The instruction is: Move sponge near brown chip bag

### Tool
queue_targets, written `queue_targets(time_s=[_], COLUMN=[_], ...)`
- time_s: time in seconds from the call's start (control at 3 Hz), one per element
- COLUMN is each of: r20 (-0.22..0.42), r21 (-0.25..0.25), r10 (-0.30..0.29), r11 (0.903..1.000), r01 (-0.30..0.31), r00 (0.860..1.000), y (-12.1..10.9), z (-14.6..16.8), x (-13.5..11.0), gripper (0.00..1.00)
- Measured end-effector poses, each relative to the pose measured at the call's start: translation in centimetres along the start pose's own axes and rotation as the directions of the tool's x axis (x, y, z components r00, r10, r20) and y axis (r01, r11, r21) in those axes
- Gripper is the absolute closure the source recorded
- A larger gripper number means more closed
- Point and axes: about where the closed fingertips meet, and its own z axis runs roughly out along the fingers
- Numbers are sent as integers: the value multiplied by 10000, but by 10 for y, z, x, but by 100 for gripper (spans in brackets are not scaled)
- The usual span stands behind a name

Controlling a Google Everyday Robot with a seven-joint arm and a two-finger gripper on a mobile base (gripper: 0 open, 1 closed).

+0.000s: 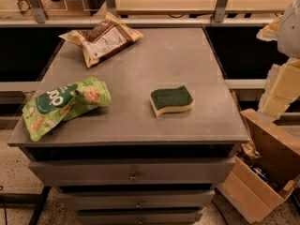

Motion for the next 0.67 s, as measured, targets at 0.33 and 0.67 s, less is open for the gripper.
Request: queue_targets(time_s=[0.33, 0.67], r20=[1, 395], r21=[2, -59], r10=[0, -318], r11=[10000, 9995], r01=[0, 320], r00=[10000, 9987], y=[0, -10], z=[0, 17], x=[0, -18], gripper=[0, 0])
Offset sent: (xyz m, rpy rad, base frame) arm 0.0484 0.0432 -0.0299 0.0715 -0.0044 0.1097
